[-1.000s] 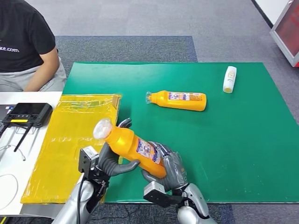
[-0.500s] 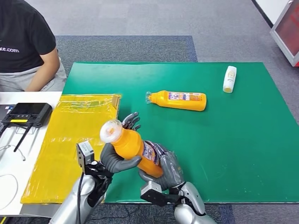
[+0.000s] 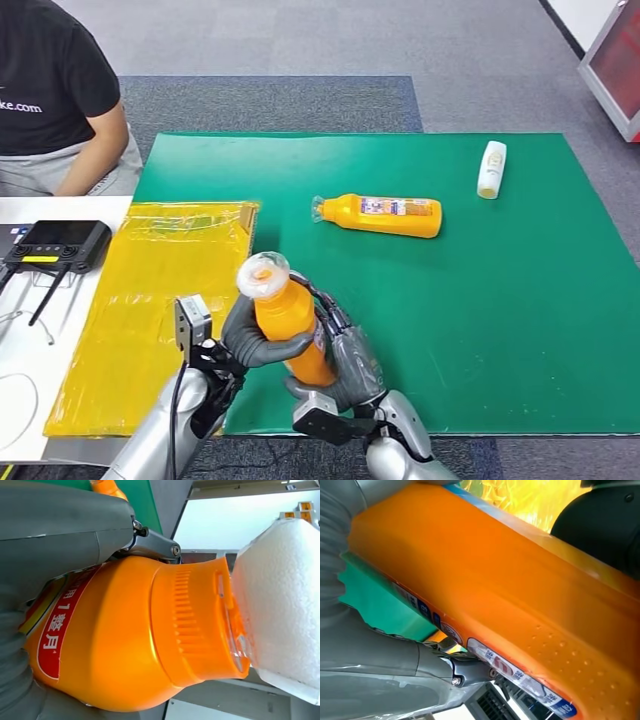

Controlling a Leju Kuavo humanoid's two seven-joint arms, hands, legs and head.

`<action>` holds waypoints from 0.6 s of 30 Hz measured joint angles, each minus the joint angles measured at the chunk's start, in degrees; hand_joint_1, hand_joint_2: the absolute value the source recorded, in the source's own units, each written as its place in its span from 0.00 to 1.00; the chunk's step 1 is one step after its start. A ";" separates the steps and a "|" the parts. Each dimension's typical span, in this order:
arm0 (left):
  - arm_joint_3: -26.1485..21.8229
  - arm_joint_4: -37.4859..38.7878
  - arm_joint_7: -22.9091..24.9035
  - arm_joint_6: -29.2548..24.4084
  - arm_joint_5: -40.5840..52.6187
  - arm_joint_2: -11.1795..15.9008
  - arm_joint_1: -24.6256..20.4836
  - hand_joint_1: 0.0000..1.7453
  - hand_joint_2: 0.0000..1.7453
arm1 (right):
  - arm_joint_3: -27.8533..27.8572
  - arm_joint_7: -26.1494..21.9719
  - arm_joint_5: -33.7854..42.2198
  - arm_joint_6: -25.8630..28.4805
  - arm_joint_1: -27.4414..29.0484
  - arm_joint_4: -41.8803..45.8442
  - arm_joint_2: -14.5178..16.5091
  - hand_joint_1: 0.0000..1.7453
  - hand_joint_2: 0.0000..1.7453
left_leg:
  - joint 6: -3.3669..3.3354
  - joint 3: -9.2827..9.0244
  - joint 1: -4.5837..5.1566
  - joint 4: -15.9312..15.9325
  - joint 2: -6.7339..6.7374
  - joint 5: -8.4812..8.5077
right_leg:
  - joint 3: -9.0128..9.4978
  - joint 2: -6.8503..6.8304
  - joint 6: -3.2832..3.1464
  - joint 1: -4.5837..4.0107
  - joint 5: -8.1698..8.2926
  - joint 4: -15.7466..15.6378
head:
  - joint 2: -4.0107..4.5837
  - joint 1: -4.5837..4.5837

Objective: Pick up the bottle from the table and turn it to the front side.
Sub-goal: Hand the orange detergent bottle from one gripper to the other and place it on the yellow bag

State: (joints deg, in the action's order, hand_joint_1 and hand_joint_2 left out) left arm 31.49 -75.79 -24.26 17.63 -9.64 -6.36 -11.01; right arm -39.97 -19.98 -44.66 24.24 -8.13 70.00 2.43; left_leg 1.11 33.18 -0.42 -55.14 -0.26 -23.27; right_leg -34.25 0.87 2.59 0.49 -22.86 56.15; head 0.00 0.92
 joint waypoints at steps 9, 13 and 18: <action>0.08 -0.07 -0.51 -1.87 5.95 2.35 -0.11 1.00 1.00 | -0.49 0.01 1.03 -0.08 0.70 -0.40 0.08 0.00 1.00 | 0.01 0.01 0.00 0.00 0.00 0.01 | 0.00 0.00 0.00 0.00 0.00 0.01 | 0.00 0.00; -0.35 -0.69 -0.99 -5.95 16.51 5.98 -0.13 1.00 1.00 | -0.27 -0.26 1.47 -0.31 1.12 -0.52 0.09 0.00 1.00 | 0.06 0.01 -0.01 0.00 0.01 0.04 | -0.06 0.01 -0.02 -0.01 0.00 0.07 | 0.00 0.00; -1.31 -1.93 0.04 -11.64 30.91 12.20 -1.36 1.00 1.00 | 0.13 -0.47 1.70 -0.71 1.53 -0.51 0.10 0.00 1.00 | 0.12 -0.01 -0.05 0.01 0.00 0.08 | -0.06 0.01 -0.06 -0.04 0.00 0.15 | 0.00 0.00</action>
State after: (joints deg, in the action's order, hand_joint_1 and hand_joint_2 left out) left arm 30.18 -77.72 -24.22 5.99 21.27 5.84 -12.37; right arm -39.85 -20.45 -42.96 23.53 -6.60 69.49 2.54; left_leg 1.23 33.18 -0.47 -55.13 -0.26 -23.19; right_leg -34.31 0.88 2.54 0.45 -22.87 56.30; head 0.00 0.92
